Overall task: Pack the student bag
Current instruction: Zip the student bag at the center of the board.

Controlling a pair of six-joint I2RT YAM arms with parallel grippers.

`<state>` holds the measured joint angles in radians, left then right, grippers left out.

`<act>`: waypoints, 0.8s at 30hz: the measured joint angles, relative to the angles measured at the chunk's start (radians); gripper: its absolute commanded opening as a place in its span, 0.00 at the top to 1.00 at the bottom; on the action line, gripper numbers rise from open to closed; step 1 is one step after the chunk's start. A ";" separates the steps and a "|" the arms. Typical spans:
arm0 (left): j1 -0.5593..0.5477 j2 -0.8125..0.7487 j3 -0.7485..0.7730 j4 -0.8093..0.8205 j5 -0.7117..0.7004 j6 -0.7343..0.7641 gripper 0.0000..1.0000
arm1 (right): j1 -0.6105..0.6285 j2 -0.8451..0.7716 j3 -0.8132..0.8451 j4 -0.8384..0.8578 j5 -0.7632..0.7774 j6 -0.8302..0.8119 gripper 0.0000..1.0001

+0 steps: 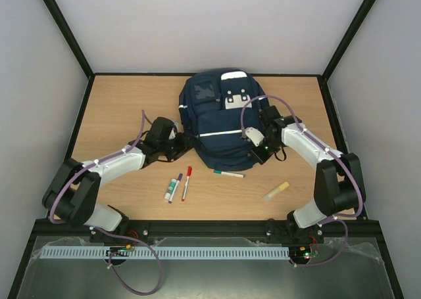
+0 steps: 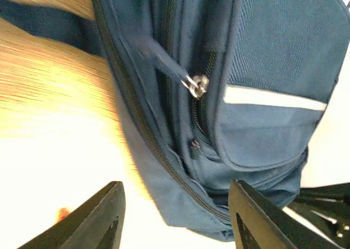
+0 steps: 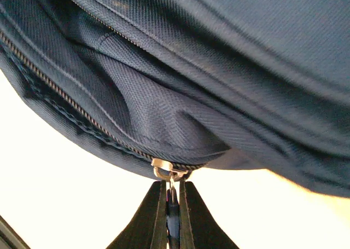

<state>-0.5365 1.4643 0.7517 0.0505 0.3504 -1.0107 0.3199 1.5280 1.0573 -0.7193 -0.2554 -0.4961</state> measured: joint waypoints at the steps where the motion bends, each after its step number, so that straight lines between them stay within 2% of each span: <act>1: 0.000 -0.017 -0.003 -0.023 -0.018 -0.006 0.39 | -0.005 0.000 -0.005 -0.012 0.005 0.004 0.99; 4: -0.026 -0.063 -0.004 -0.053 -0.058 -0.013 0.39 | 0.017 -0.003 -0.024 -0.024 0.023 0.029 0.99; 8: -0.092 -0.089 -0.003 -0.060 -0.066 -0.036 0.40 | 0.143 -0.004 -0.040 -0.018 0.032 0.075 0.99; 18: -0.157 0.024 -0.012 0.026 -0.045 -0.128 0.45 | 0.317 0.047 0.011 -0.009 0.028 0.188 0.99; 19: -0.160 0.039 -0.012 0.035 -0.044 -0.134 0.48 | 0.325 0.050 0.017 -0.008 0.027 0.194 0.99; 20: -0.161 0.058 -0.010 0.046 -0.043 -0.140 0.54 | 0.330 0.052 0.021 -0.008 0.027 0.200 0.99; 23: -0.166 0.119 0.018 0.055 -0.036 -0.162 0.90 | 0.334 0.057 0.028 -0.009 0.025 0.214 0.99; 24: -0.169 0.142 0.029 0.052 -0.033 -0.163 0.97 | 0.334 0.057 0.028 -0.009 0.025 0.217 0.99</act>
<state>-0.7052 1.6066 0.7811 0.1024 0.3172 -1.1736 0.6537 1.5852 1.0855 -0.7284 -0.2306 -0.2790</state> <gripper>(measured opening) 0.291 0.035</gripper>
